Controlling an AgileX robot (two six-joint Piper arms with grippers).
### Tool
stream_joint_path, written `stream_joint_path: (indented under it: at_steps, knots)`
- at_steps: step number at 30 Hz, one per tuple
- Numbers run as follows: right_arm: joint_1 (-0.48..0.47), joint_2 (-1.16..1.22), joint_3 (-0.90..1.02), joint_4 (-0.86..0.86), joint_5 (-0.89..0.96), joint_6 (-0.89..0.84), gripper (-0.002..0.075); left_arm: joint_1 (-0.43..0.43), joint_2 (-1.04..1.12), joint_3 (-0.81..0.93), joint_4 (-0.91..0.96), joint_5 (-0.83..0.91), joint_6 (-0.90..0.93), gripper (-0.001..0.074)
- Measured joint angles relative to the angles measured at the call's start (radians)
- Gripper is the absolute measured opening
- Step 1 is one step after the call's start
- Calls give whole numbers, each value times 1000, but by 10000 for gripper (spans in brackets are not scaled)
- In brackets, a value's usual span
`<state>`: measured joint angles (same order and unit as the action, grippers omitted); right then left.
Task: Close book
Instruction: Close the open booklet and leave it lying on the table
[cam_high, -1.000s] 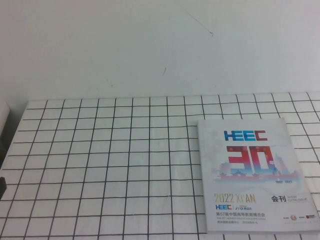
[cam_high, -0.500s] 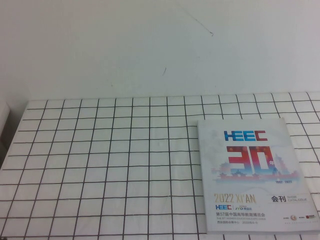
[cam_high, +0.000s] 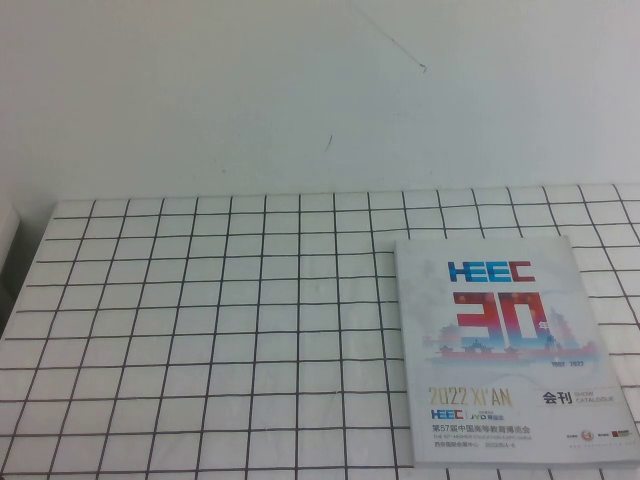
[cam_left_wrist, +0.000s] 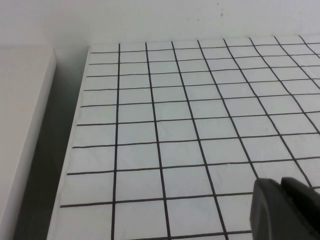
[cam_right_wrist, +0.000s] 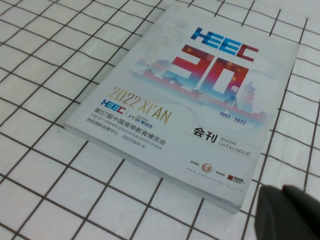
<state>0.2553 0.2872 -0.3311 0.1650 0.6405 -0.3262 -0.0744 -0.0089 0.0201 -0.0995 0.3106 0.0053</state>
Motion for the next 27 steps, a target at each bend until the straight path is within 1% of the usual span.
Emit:
stream_joint_path:
  at_steps: [9, 27]
  knots:
    - [0, 0, 0, 0, 0, 0, -3, 0, 0, 0, 1, 2, -48, -4]
    - [0, 0, 0, 0, 0, 0, -3, 0, 0, 0, 2, 4, -46, -4]
